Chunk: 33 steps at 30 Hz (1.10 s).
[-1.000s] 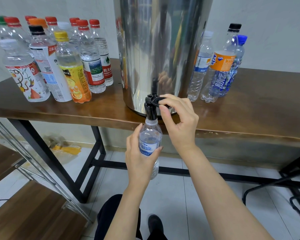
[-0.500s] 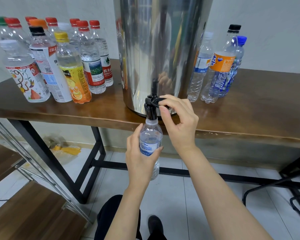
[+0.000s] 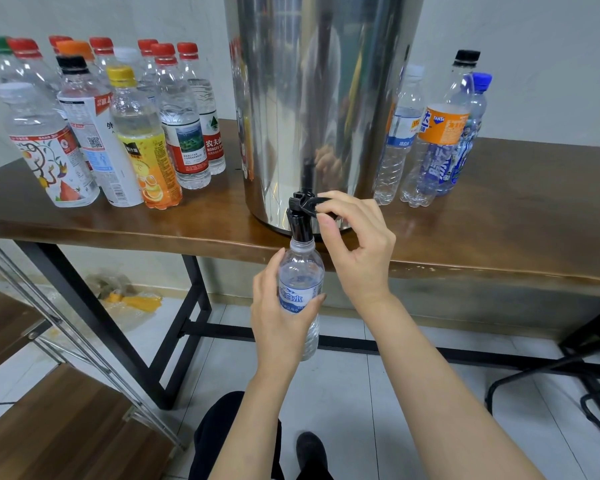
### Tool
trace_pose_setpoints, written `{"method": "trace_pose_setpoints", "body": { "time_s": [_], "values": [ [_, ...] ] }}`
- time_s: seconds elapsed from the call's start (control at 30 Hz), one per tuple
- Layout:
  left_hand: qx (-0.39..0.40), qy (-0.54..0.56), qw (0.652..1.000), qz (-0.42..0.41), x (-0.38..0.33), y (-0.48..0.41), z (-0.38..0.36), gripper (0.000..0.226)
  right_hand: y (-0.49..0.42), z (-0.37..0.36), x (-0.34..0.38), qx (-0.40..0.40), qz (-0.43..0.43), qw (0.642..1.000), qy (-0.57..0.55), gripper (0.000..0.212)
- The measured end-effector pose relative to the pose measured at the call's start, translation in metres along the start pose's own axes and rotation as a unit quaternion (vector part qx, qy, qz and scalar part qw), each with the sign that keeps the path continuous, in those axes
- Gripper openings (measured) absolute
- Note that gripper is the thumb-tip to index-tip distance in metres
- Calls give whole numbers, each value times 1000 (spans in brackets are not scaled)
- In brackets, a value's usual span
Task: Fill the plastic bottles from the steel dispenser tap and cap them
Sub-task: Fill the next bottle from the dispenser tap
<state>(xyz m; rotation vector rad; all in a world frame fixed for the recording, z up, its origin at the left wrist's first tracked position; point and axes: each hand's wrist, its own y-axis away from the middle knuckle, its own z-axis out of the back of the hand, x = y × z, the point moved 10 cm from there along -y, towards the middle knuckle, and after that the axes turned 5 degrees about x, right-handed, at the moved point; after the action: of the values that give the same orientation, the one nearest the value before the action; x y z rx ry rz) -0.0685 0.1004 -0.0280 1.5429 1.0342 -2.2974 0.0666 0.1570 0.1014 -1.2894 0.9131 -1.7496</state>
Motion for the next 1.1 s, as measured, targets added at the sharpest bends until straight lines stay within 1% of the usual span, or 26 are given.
{"method": "trace_pose_setpoints", "body": {
  "time_s": [0.3,0.63,1.1],
  "values": [
    [2,0,1000,1,0,-1,-1,88,-1,0,0,1,2,1000,-6,24],
    [2,3,1000,-3,-1,0,-1,86,0,0,2,2,8,1000,-4,18],
    [4,3,1000,2,1,0,0,87,0,0,1,0,2,1000,-8,22]
  ]
}}
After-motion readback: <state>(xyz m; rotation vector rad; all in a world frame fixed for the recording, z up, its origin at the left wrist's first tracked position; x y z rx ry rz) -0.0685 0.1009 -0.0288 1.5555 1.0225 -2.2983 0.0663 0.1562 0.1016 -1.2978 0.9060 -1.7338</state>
